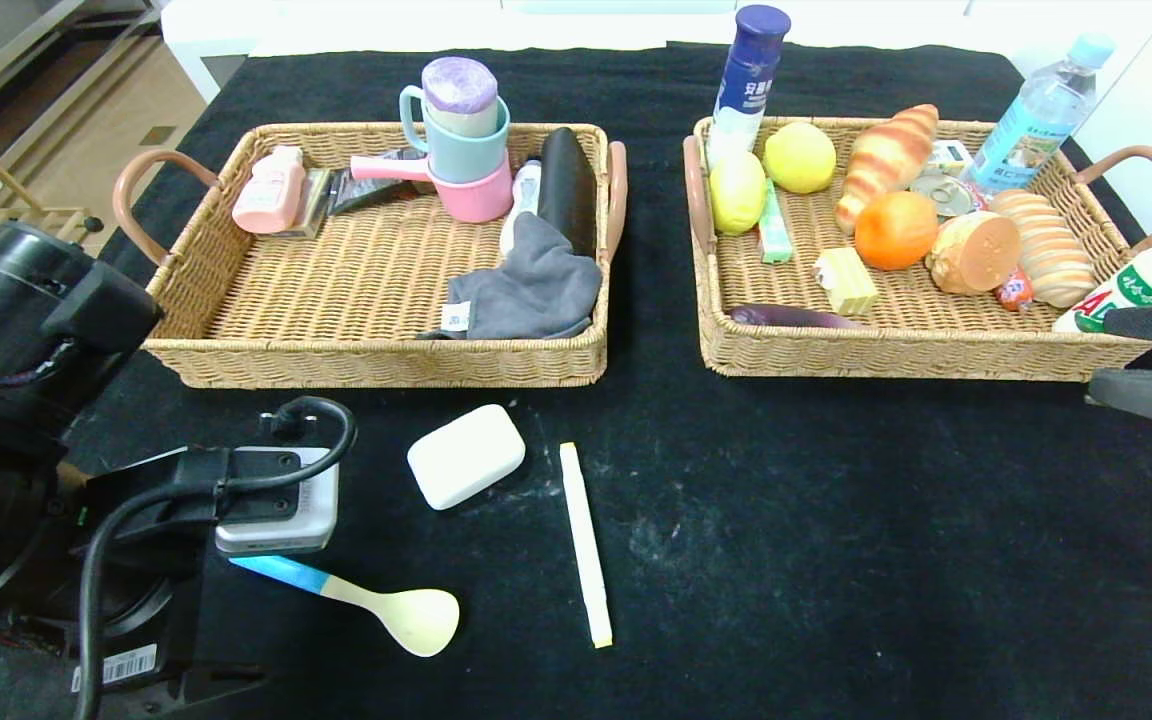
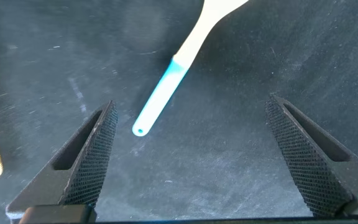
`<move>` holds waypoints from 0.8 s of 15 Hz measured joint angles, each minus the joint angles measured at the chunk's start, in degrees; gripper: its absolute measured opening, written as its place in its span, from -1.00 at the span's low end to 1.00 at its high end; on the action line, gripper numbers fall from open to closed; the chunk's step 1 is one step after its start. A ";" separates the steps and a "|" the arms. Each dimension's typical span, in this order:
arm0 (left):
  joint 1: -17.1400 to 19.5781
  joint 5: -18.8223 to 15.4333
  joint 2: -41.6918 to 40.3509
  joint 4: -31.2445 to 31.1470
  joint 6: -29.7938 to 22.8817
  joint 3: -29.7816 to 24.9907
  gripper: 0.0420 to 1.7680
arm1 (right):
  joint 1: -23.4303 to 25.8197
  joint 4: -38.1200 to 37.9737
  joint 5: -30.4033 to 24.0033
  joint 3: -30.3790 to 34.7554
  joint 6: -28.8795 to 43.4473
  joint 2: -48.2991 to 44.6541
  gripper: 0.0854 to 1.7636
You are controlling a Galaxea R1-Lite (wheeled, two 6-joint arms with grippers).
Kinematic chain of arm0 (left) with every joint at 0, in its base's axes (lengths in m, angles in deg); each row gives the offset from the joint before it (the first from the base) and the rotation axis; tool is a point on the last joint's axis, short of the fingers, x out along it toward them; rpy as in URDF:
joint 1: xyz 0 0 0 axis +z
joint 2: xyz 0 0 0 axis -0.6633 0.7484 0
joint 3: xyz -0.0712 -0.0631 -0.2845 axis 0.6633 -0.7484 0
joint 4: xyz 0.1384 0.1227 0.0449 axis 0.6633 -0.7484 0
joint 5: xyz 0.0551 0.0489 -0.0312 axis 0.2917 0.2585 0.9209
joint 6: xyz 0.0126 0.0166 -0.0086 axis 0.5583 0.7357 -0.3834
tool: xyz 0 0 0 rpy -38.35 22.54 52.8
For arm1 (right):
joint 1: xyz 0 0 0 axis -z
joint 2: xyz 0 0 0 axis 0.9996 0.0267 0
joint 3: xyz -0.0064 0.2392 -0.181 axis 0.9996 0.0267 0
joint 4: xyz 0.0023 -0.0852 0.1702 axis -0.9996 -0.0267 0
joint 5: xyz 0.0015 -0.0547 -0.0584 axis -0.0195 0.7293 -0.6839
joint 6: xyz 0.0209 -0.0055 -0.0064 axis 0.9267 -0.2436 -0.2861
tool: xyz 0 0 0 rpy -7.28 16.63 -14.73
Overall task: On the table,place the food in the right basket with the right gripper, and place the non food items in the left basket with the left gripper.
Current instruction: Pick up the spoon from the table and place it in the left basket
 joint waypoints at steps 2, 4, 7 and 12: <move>0.05 0.13 1.43 0.22 0.00 -0.09 0.94 | 0.00 0.09 0.00 0.04 -0.09 0.11 0.94; 0.05 0.15 2.86 1.60 0.00 -0.11 0.94 | 0.00 0.11 0.00 0.11 -0.09 0.16 0.94; 0.00 0.20 4.61 2.73 0.00 -0.17 0.94 | 0.02 0.11 0.02 0.12 -0.09 0.20 0.94; -0.12 0.91 6.47 3.85 0.07 -0.48 0.94 | -0.01 0.09 0.00 0.20 -0.16 0.24 0.94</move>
